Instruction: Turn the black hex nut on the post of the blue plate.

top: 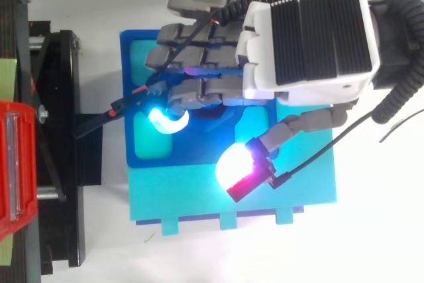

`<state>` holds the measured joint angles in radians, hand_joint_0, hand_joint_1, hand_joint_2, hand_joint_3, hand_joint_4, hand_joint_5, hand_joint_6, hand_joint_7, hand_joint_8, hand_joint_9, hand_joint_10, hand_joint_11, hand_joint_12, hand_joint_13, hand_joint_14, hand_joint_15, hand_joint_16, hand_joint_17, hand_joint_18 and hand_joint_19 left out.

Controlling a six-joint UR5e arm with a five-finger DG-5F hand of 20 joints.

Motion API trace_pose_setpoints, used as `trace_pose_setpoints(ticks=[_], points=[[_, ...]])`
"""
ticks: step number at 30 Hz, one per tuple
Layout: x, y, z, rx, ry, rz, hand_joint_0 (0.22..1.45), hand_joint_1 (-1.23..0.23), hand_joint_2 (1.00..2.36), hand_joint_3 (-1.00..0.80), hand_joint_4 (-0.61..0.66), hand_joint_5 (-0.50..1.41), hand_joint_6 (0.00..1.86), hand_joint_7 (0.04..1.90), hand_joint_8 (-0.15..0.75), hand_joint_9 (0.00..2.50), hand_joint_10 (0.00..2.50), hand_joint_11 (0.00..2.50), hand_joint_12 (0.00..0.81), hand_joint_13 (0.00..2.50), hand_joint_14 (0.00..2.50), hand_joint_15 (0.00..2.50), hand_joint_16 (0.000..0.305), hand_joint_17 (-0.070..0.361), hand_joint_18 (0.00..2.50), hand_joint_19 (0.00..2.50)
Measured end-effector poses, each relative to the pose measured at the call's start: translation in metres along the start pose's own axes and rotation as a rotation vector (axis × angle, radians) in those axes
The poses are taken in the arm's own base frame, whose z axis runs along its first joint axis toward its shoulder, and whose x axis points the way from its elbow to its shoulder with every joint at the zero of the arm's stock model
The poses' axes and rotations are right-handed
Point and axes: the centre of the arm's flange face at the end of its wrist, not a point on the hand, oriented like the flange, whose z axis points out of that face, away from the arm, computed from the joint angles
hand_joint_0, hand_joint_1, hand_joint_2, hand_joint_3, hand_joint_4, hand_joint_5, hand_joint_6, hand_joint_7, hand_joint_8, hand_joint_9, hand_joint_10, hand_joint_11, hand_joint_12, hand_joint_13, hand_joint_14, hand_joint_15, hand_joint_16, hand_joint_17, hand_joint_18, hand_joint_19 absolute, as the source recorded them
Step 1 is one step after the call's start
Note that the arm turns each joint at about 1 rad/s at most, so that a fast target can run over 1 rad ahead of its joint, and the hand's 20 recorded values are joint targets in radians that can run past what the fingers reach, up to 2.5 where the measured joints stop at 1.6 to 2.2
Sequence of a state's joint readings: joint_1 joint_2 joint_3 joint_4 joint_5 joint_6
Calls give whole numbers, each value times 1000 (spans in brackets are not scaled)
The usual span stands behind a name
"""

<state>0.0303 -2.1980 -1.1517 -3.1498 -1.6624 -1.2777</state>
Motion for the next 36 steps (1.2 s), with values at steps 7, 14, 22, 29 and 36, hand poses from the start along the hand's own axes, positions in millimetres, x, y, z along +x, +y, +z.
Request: trace_pose_setpoints(ticks=[7, 14, 22, 29, 36], points=[[-2, -7, -2, -10, -6, 2, 487, -398, 1000, -500, 184, -202, 502, 768, 231, 282, 0, 0, 351, 123, 0, 2, 53, 120, 0, 55], [-5, -14, -4, -24, -7, 4, 487, -400, 1000, -500, 183, -202, 502, 768, 230, 280, 0, 0, 351, 123, 0, 7, 53, 120, 0, 62], [-7, -21, -7, -32, -6, 3, 487, -406, 1000, -500, 184, -201, 502, 771, 229, 281, 0, 0, 351, 122, 0, 6, 53, 119, 0, 59], [-8, -29, -10, -39, -5, -1, 487, -408, 1000, -500, 184, -201, 502, 768, 229, 280, 0, 0, 352, 122, 0, 2, 53, 119, 0, 54], [-10, -37, -13, -37, -5, -8, 487, -407, 1000, -500, 185, -201, 502, 770, 230, 279, 0, 0, 352, 122, 0, 3, 53, 120, 0, 56]])
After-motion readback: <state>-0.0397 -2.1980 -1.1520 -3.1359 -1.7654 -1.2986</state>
